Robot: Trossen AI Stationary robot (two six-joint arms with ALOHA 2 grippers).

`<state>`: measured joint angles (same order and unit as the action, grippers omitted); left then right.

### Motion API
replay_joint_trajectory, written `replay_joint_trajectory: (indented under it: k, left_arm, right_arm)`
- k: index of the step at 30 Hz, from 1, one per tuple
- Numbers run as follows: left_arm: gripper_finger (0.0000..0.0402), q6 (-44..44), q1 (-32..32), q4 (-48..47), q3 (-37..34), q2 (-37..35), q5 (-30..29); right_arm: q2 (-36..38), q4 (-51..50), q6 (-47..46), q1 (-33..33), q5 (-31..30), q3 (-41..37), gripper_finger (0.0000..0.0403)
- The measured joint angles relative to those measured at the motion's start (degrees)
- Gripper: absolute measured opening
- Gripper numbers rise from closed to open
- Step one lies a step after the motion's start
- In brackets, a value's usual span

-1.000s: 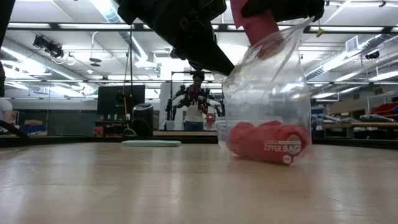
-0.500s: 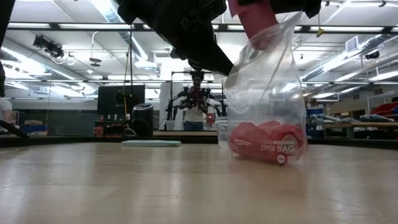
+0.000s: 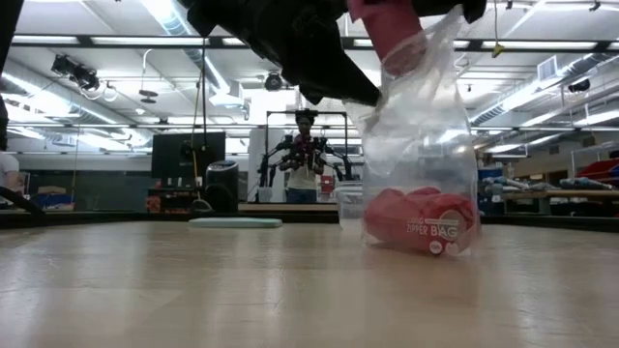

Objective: Roll bandage
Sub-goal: Put the rolled pink bandage into the transparent zip bag

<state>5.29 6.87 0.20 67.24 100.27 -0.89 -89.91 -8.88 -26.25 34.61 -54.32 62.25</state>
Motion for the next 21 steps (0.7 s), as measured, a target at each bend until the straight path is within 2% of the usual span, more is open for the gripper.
replay_joint_trajectory:
  k: [2, 4, 8, 15, 17, 21]
  left_arm:
    - [0.0021, -0.5, 0.0, 0.9, 0.0, 0.0, 0.0]
    - [0.0021, -0.9, 0.0, 1.5, 0.0, 0.0, 0.0]
    - [0.0021, -1.1, 0.0, 1.7, 0.0, 0.0, 0.0]
    - [0.0021, -1.1, 0.0, 1.3, 0.0, 0.0, 1.0]
    - [0.0021, -1.1, 0.0, 1.2, 0.0, 0.0, 1.4]
    - [0.0021, -1.4, 0.0, 1.1, 0.0, 0.0, 2.2]
  right_arm:
    - [0.0, 2.0, 1.3, -0.8, 3.9, -1.0, 0.0171]
    - [0.0, 3.0, 1.4, -1.2, 5.2, -2.3, 0.0171]
    - [0.0, 3.2, 0.5, -1.0, 0.5, -4.7, 0.0171]
    - [0.0, 4.2, 2.1, -0.6, -1.6, -7.0, 0.0171]
    - [0.0, 4.2, 4.6, -0.6, -1.0, -7.0, 0.0171]
    - [0.0, 3.9, 8.2, 0.1, -5.7, -7.0, 0.0166]
